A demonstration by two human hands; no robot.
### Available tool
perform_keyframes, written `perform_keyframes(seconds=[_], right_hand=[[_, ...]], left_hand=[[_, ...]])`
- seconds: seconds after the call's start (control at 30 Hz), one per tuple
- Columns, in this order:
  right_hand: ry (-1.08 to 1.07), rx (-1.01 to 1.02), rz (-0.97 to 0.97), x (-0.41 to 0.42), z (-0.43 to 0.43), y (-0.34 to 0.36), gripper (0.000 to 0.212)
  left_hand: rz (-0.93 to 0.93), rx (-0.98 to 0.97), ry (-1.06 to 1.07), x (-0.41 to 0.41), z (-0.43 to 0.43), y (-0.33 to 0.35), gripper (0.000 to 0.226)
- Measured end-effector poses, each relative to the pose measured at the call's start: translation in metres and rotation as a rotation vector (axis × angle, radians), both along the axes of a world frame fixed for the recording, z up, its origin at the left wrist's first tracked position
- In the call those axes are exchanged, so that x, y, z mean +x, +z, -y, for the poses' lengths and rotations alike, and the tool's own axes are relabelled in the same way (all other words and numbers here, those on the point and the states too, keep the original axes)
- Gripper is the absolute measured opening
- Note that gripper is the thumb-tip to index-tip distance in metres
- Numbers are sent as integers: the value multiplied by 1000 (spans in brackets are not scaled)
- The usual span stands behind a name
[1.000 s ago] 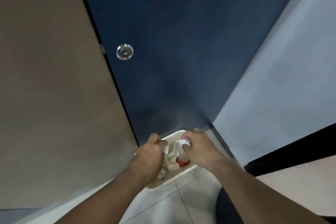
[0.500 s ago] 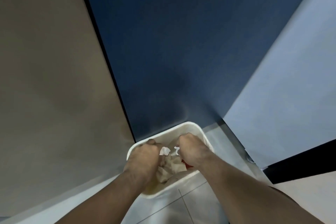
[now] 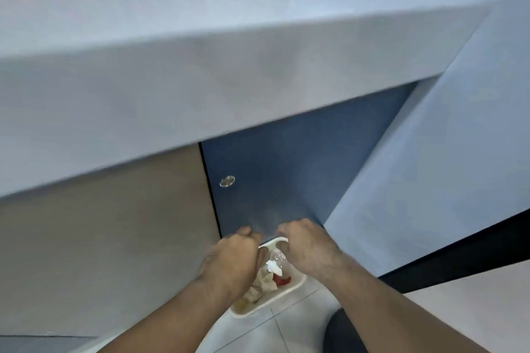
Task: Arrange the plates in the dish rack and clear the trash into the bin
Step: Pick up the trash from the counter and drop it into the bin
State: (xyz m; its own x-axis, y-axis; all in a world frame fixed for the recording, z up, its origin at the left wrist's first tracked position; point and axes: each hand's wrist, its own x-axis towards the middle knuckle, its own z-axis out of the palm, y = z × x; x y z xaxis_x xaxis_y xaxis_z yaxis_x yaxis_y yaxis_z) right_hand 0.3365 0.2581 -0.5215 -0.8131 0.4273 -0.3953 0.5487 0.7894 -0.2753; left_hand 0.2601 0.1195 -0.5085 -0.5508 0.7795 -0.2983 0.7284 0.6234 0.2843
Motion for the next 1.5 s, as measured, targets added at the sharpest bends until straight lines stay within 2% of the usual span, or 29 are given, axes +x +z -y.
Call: perform_keyframes(seconds=[0.23,0.37,0.53,0.67,1.03,1.2,1.5], right_hand=[[-26,43,-48,22,-16,188,30],[-28,50,-128,23,-16,282,37],[-24,70,-225,18,-8,376,38],[-28,85,-310,7,8,425,38],[34,80,-440,-58,94,474,35],[99,27,-486,-103,144,465,30],[267,-67,-445,-192,209,440,32]], left_hand=[[-129,153,-61,16,6,171,33],[-126,229,-39,6,10,264,35],[-184,279,-15,-8,27,352,38],[-210,315,41,-21,49,397,44],[-340,429,119,-93,148,437,42],[-360,410,178,-124,201,434,39],[-401,339,374,-183,269,422,36]])
